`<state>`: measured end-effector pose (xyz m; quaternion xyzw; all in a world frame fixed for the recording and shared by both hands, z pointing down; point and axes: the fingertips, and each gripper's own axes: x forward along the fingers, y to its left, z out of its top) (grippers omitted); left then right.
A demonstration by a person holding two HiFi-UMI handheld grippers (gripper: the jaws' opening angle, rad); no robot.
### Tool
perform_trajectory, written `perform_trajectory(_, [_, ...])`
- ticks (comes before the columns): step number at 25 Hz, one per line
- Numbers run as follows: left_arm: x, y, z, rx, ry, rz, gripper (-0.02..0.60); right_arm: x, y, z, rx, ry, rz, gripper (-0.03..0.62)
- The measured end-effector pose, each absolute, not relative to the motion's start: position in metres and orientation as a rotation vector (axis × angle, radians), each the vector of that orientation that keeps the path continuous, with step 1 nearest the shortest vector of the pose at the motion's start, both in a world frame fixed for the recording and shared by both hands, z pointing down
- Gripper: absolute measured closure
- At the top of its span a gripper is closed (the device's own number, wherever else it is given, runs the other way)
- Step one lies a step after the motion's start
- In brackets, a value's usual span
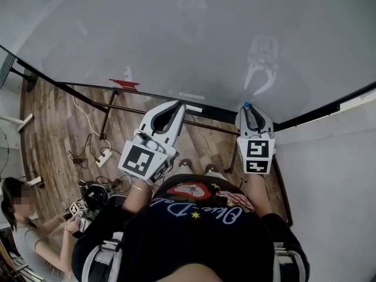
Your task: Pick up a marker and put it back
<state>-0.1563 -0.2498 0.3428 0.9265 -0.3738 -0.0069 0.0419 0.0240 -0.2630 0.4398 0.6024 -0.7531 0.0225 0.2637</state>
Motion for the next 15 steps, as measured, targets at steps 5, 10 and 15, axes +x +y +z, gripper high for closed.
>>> perform_trajectory(5, [-0.155,-0.251,0.344,2.833,-1.141,-0.020,0.578,0.030,-0.260,0.424,1.699,-2.120,0.104,0.526])
perform_trajectory(10, [-0.145,-0.252,0.348,2.823,-1.115,-0.025,0.578,0.039,-0.254,0.397,1.782,-2.215,0.151,0.526])
perform_trajectory(15, [-0.133,-0.253,0.346,2.844,-1.077,-0.023,0.578,0.049,-0.246,0.368,1.851,-2.275,0.129,0.526])
